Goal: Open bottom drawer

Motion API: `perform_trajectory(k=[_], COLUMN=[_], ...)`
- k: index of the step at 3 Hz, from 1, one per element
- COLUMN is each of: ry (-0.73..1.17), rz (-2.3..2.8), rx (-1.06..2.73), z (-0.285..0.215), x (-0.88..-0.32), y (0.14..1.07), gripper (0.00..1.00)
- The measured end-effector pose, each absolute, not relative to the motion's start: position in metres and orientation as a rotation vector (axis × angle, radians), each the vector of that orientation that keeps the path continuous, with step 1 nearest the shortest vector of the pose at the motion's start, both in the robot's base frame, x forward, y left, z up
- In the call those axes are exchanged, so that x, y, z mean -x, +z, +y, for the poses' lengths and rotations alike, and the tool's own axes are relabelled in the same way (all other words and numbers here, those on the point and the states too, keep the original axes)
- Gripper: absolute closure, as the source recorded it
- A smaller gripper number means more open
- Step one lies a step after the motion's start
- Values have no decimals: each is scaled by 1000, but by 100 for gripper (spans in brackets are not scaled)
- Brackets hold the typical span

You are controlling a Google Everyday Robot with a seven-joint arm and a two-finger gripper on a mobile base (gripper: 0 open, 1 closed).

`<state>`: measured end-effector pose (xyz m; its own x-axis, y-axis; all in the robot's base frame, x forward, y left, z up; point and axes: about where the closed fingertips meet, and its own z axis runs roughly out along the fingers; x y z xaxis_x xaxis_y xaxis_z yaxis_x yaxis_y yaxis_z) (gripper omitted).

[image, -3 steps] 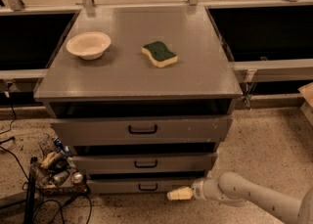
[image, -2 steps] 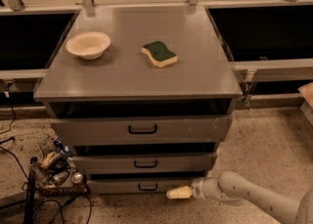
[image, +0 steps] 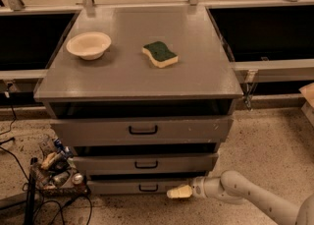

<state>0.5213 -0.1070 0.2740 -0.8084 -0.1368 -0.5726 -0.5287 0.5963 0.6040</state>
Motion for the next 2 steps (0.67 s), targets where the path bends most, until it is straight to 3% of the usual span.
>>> perform_trajectory(k=[2], ry=[1189], rz=[2297], rx=[582], z=[-95], x=[-523], y=[280], gripper=[0])
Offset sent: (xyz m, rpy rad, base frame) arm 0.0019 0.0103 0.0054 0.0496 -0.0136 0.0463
